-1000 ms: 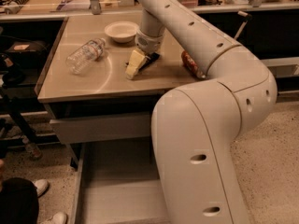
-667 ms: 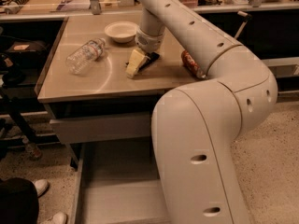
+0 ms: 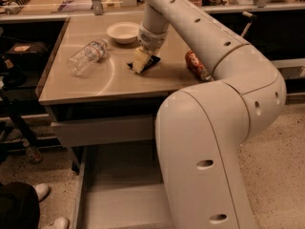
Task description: Place rxbar chocolate into middle drawer
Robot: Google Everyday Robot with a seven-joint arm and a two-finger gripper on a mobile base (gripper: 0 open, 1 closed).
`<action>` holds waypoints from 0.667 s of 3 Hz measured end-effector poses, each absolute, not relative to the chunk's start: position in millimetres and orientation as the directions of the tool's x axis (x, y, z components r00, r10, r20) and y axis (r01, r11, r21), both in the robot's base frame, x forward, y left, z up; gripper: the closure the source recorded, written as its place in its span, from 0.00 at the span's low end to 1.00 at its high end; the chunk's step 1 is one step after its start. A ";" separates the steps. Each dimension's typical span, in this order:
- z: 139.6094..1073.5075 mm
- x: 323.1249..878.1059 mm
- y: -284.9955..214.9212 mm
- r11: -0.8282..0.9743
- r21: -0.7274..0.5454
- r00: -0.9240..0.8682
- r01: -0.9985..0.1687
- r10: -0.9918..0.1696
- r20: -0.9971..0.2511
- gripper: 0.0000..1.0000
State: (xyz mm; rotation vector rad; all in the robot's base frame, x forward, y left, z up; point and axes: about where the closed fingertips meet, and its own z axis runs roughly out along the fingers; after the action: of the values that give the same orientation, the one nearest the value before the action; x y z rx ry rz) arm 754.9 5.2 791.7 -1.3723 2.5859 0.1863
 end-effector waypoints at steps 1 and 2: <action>791.7 755.0 5.2 0.559 0.014 -0.545 -0.829 -0.803 -0.241 1.00; 791.9 755.0 5.2 0.559 0.014 -0.545 -0.829 -0.803 -0.241 1.00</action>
Offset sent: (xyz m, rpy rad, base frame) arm 0.0000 0.0000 0.0000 0.0000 0.0000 0.0000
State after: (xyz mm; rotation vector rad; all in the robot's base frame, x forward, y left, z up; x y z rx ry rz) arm 755.0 5.2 791.9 -1.3723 2.5859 0.1864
